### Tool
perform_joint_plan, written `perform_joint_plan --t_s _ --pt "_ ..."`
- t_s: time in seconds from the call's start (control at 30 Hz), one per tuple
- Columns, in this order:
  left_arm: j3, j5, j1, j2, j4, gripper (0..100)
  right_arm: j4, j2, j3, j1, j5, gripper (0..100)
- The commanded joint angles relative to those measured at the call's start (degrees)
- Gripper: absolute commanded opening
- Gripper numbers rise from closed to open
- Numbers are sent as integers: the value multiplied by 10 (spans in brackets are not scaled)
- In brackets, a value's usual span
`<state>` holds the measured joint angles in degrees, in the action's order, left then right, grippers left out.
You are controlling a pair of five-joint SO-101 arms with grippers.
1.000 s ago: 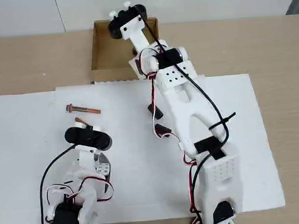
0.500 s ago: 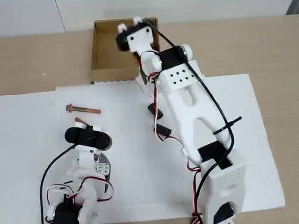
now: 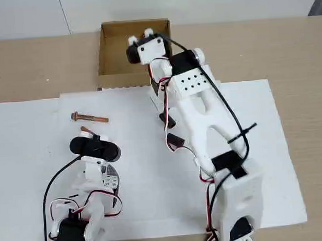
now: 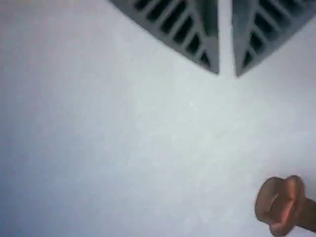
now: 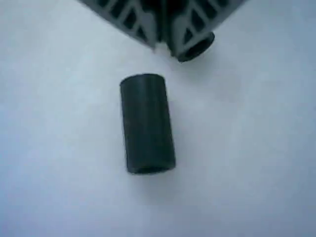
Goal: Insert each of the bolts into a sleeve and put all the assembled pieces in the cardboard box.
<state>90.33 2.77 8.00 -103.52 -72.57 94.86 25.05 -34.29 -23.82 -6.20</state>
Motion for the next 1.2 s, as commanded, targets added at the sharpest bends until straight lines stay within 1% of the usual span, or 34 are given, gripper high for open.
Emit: perform_joint_plan --t_s 0.0,0.13,0.27,0.33,0.5,0.67,0.97,1.17 --pt "-2 -1 -1 -5 11 6 6 15 -25 0 0 5" --pt "-2 -1 -1 -5 11 6 0 44 -25 -3 -34 18" --pt "-2 -1 -1 -5 11 6 -1 58 -25 -2 -40 118" --pt "-2 -1 -1 -5 11 6 -1 63 -25 -2 -41 150" --pt "-2 -1 -1 -5 11 6 -2 84 -25 -4 -80 147" --pt "-2 -1 -1 -5 11 6 -5 102 -25 -5 -80 147" --pt "-2 -1 -1 -5 11 6 -58 108 -25 -5 -81 147" --pt "-2 -1 -1 -5 11 6 -56 136 -25 -20 -81 147"
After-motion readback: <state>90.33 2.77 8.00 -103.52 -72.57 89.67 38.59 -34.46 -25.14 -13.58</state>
